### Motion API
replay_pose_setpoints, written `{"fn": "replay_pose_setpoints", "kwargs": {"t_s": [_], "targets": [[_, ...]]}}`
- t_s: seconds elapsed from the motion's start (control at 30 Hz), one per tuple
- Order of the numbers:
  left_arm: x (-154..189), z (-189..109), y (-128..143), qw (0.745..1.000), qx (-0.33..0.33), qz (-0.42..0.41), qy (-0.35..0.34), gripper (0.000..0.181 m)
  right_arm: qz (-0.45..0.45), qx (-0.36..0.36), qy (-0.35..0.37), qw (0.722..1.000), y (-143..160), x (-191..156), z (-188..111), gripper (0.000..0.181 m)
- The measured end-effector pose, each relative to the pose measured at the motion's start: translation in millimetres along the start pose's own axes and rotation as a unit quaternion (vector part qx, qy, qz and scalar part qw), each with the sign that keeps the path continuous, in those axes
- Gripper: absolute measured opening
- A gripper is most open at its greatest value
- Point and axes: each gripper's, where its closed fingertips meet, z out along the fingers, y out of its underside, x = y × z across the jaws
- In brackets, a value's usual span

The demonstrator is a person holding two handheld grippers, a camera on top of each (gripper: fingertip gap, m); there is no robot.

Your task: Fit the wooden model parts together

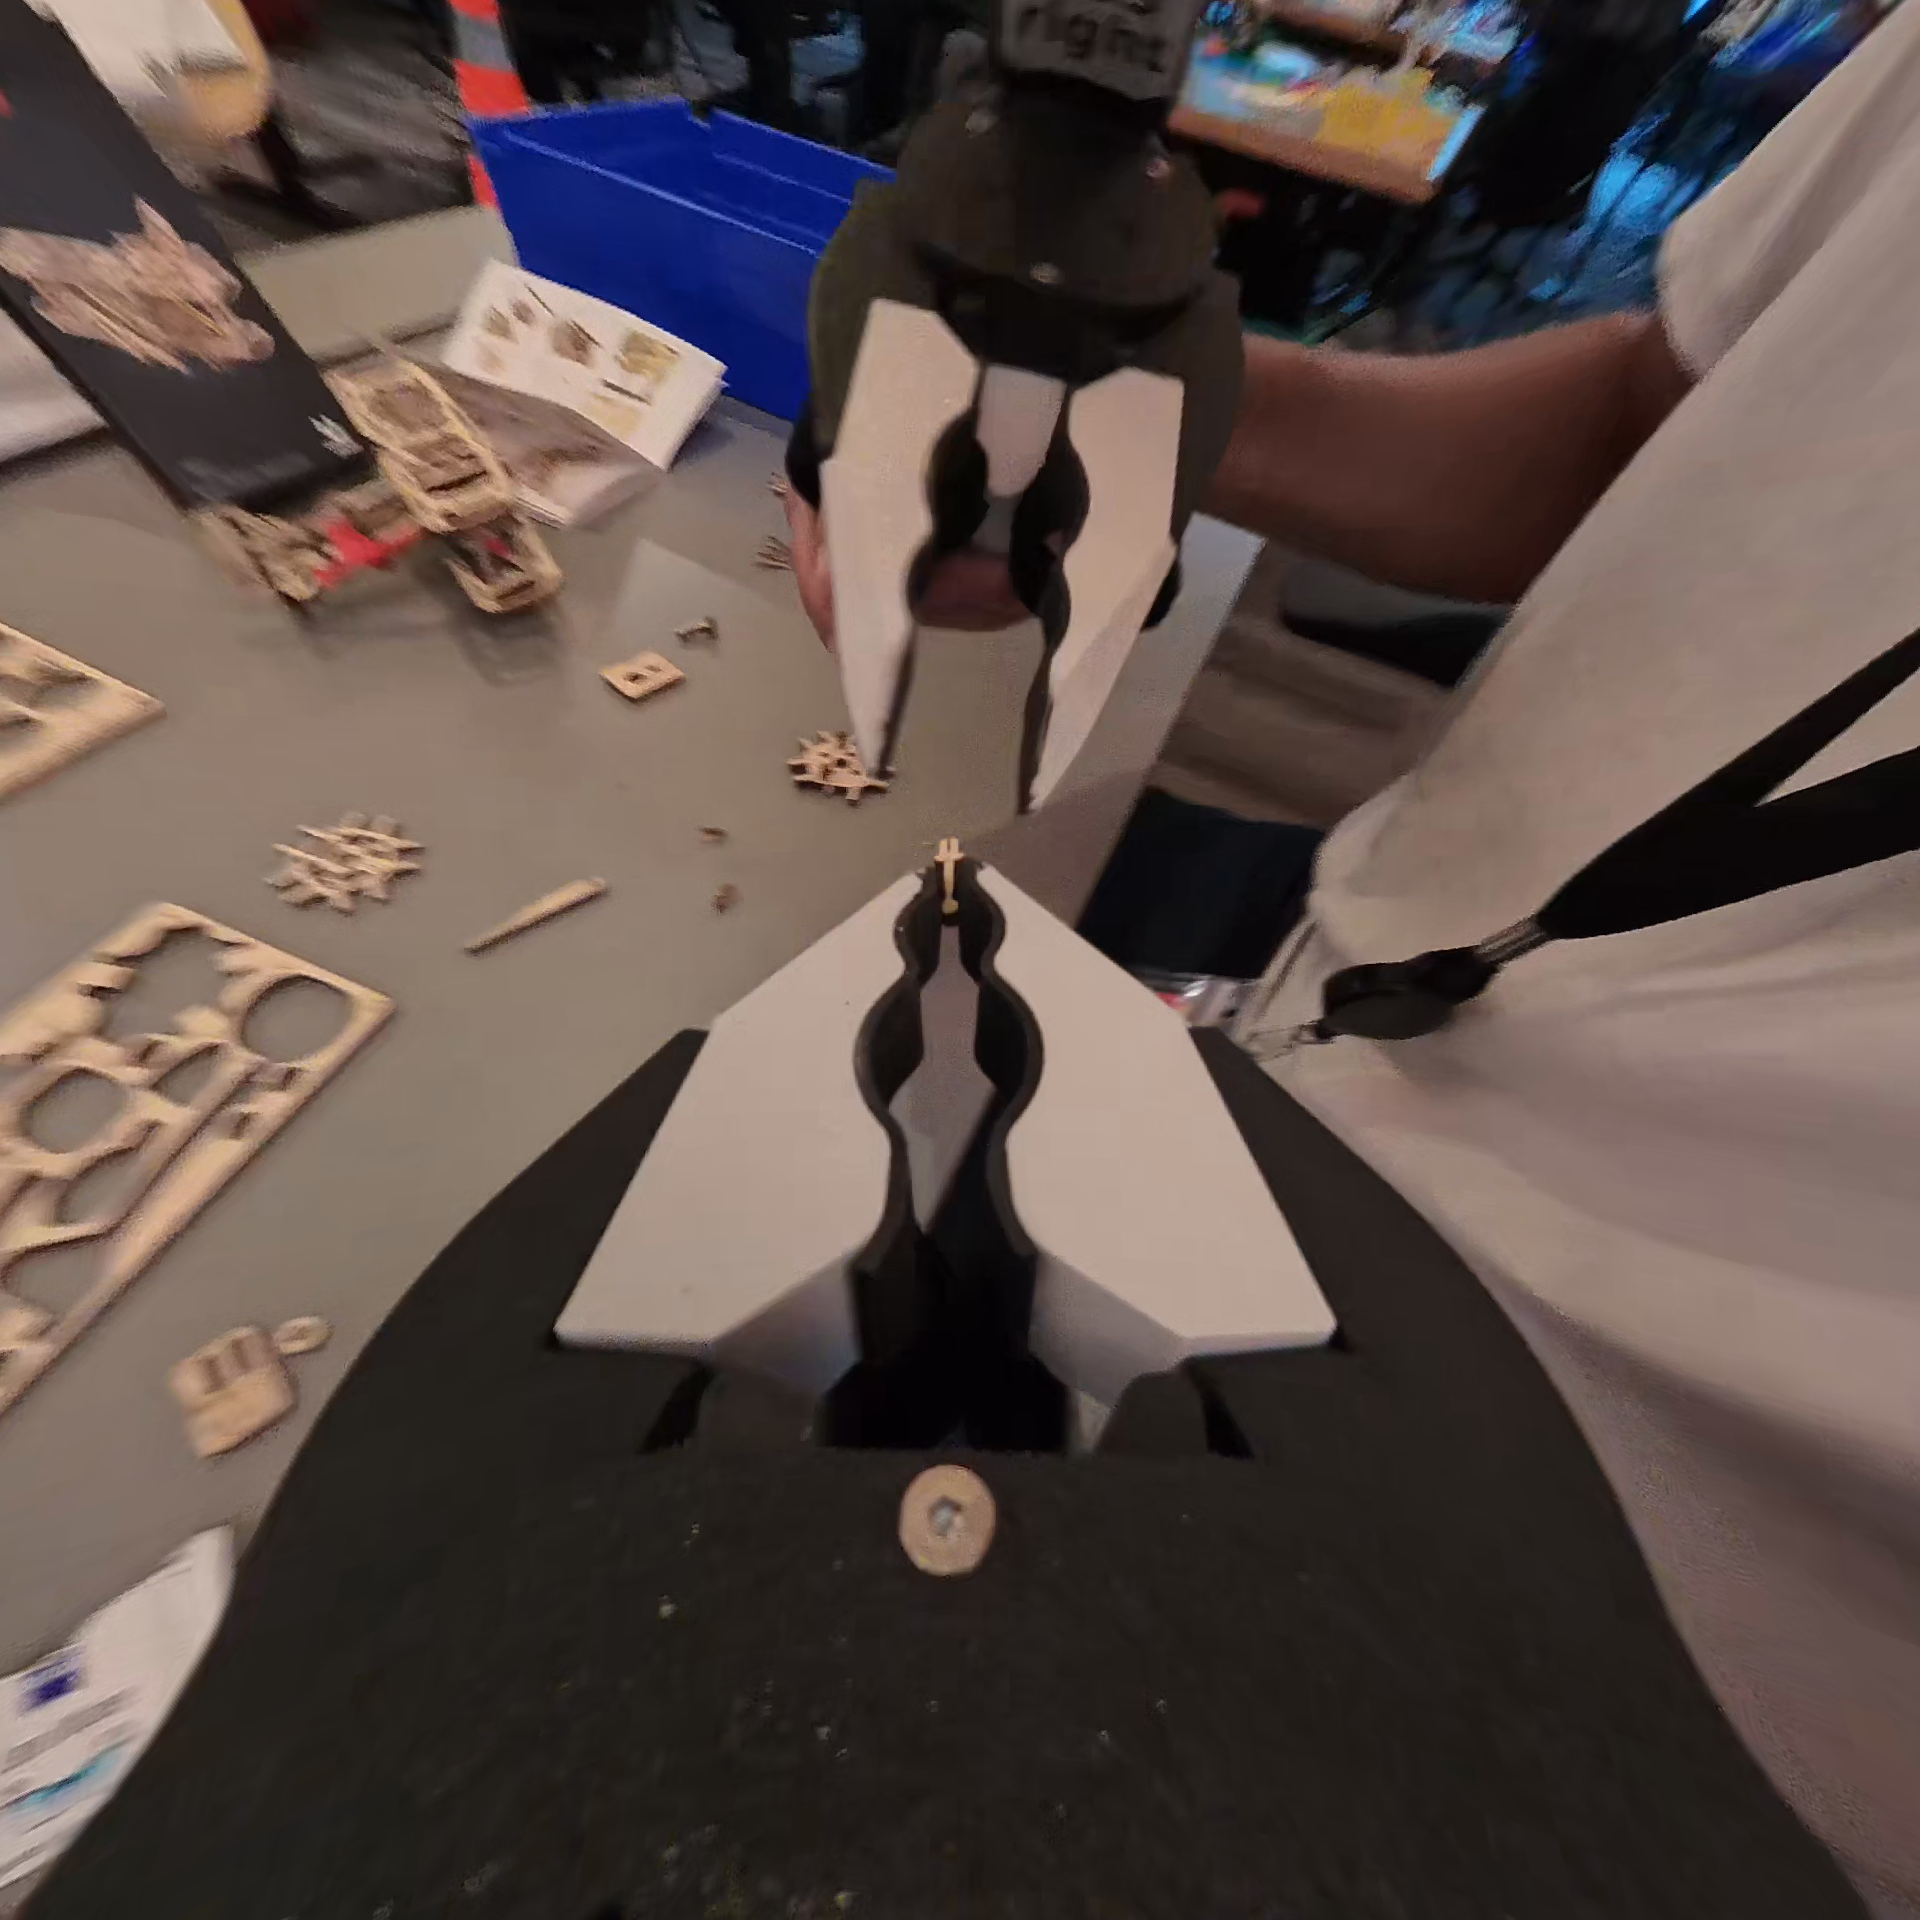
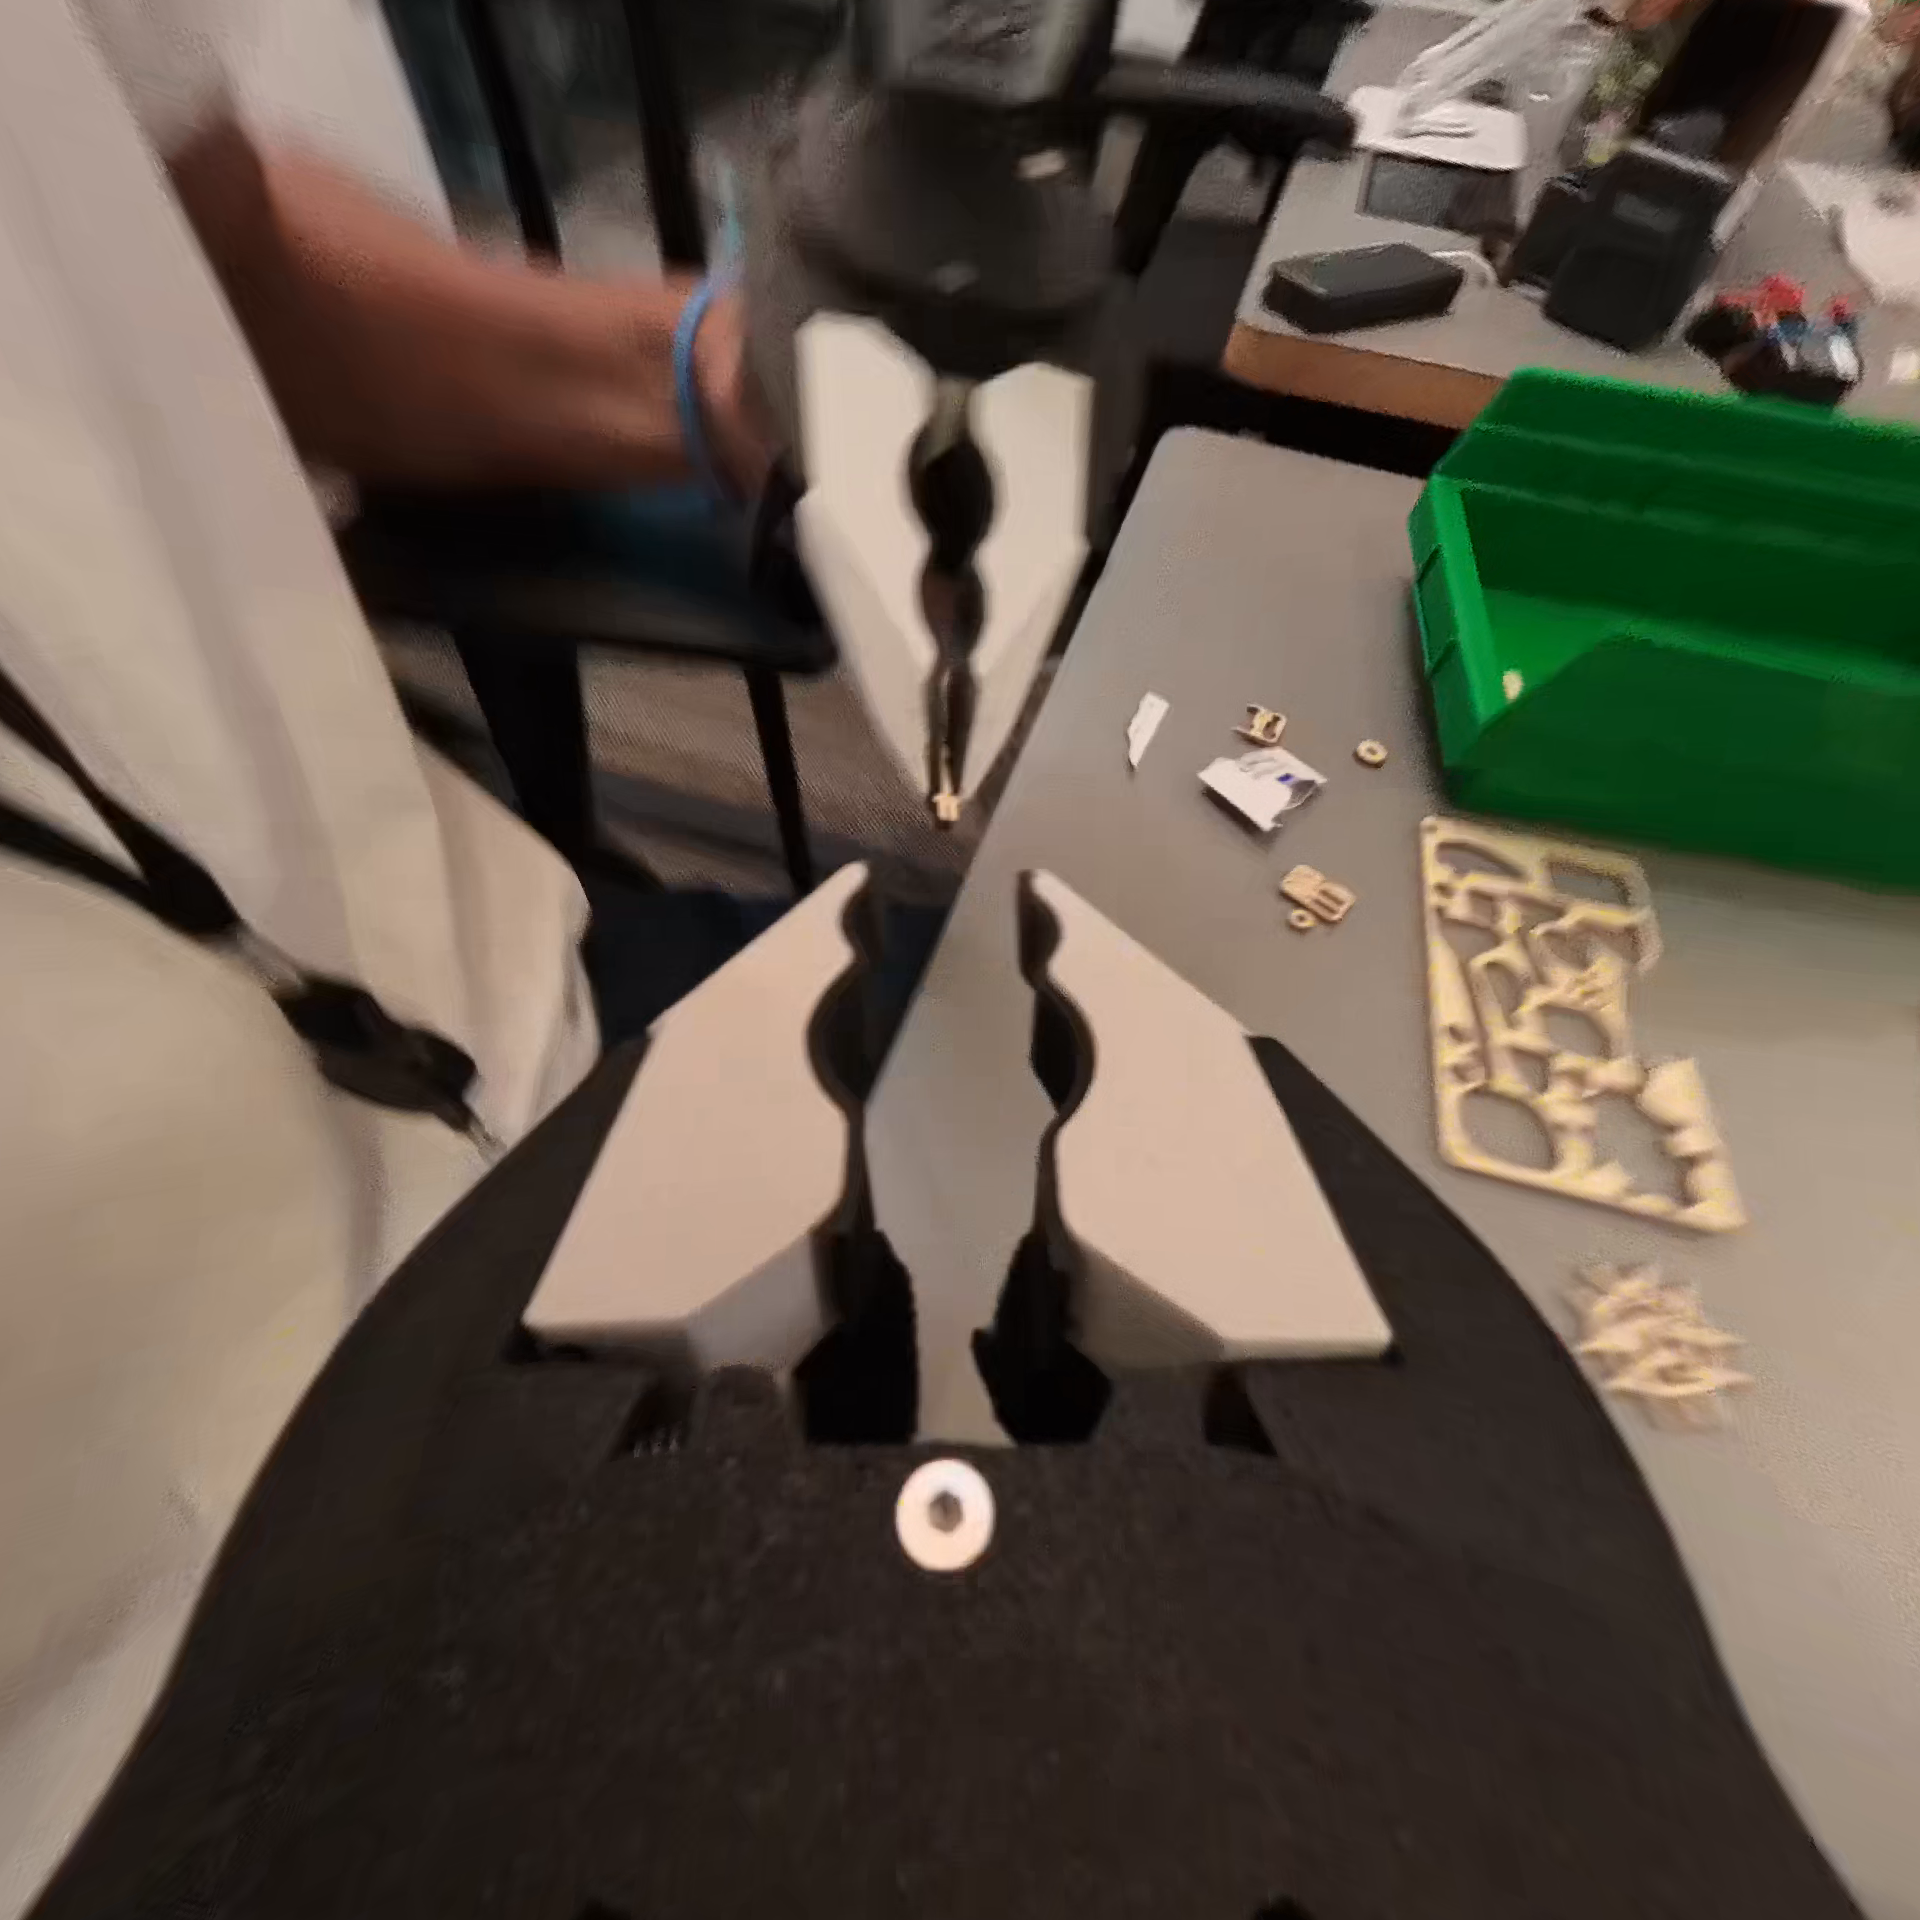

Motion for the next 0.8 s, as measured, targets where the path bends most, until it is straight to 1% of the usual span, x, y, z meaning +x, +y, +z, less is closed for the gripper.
{"fn": "replay_pose_setpoints", "kwargs": {"t_s": [0.03,0.07,0.1,0.13,0.17,0.23,0.27,0.3,0.4,0.5,0.53,0.6,0.67,0.7,0.73,0.8], "targets": [[-2,-1,-2,0.999,0.0,0.031,-0.024,0.0,0.071,0.03,-0.013,0.997,-3,3,-2,0.032],[-3,-2,-5,0.997,0.005,0.065,-0.048,0.0,0.142,0.055,-0.04,0.987,-4,2,-2,0.031],[-3,-3,-9,0.992,0.014,0.102,-0.069,0.0,0.211,0.077,-0.08,0.971,-6,-3,0,0.031],[-3,-3,-12,0.986,0.017,0.139,-0.087,0.0,0.269,0.106,-0.12,0.95,-9,-8,1,0.026],[-3,-3,-14,0.98,0.017,0.172,-0.103,0.0,0.322,0.137,-0.144,0.926,-13,-7,1,0.022],[-2,-2,-16,0.965,0.017,0.227,-0.128,0.0,0.388,0.203,-0.177,0.881,-22,-3,-2,0.015],[-3,-2,-16,0.959,0.016,0.246,-0.137,0.0,0.407,0.222,-0.183,0.867,-23,-1,-4,0.011],[-3,-2,-15,0.955,0.013,0.258,-0.145,0.0,0.415,0.222,-0.182,0.863,-22,-1,-1,0.011],[-2,0,-14,0.951,0.009,0.271,-0.151,0.0,0.405,0.192,-0.16,0.88,-14,-4,11,0.012],[-4,2,-9,0.947,-0.006,0.281,-0.157,0.001,0.409,0.191,-0.159,0.878,-15,-2,11,0.002],[-5,3,-7,0.945,-0.01,0.284,-0.16,0.001,0.404,0.184,-0.156,0.882,-13,-3,12,0.001],[-7,5,-3,0.945,-0.023,0.282,-0.164,0.001,0.391,0.17,-0.138,0.894,-9,-2,13,0.001],[-13,9,7,0.947,-0.055,0.264,-0.172,0.002,0.37,0.14,-0.098,0.913,0,2,16,0.002],[-17,10,13,0.949,-0.074,0.252,-0.176,0.005,0.356,0.126,-0.082,0.922,3,3,17,0.002],[-20,12,19,0.95,-0.09,0.239,-0.179,0.016,0.351,0.122,-0.075,0.926,2,3,17,0.002],[-25,15,25,0.952,-0.1,0.222,-0.186,0.028,0.358,0.104,-0.061,0.926,5,4,18,0.002]]}}
